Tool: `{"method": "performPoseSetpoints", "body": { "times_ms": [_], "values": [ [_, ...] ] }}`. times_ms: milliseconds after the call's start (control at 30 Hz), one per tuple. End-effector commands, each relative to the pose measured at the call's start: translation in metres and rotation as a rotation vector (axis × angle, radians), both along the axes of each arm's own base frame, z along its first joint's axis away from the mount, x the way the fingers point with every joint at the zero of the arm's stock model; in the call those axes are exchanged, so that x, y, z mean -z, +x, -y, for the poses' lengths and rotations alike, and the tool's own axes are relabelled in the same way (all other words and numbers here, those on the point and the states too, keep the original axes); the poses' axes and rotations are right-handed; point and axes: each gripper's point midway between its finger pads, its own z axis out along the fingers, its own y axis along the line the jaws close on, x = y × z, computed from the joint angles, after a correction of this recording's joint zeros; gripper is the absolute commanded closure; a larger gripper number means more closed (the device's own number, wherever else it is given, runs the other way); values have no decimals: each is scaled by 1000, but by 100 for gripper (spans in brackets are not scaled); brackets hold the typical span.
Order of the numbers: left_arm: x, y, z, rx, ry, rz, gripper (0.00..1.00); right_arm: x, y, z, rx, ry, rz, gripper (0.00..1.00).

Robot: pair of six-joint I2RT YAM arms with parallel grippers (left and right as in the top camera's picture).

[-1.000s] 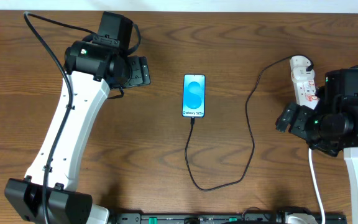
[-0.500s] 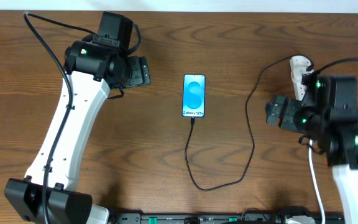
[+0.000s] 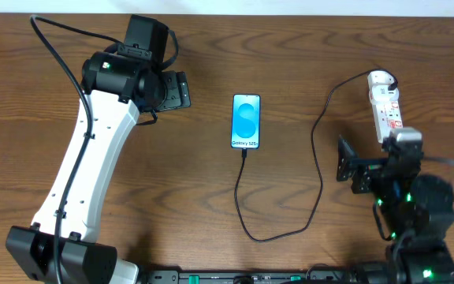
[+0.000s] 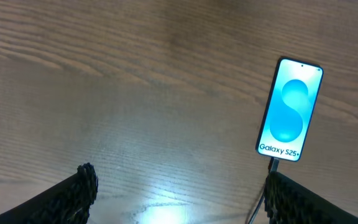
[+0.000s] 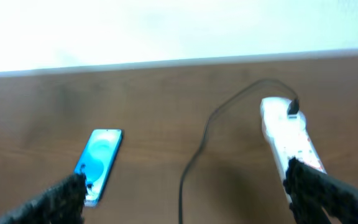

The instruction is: Plug charger to phone and switch on socket

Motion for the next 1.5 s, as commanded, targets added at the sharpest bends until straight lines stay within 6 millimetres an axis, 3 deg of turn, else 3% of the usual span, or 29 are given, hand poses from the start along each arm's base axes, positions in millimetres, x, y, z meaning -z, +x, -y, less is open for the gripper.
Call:
{"method": "performPoseSetpoints", "body": {
  "times_ms": [0,300,800,1000,1233,1467],
  "values": [
    [-4,-1,-4,4,11,12,13,8,-1,2,1,-38,107,1],
    [-4,-1,-4,3,11,12,13,20,-10,5,16,-22,328,1],
    [-4,-1,-4,3,11,12,13,43,-18,12,57,-15,449,1],
    [-4,-1,-4,3,11,12,13,47,-17,16,83,-1,432,1],
    [-4,-1,-4,3,11,12,13,96,-16,18,84,-27,231,1],
    [-4,-1,-4,3,11,12,13,96,-16,17,55,-152,242,1]
  ]
}}
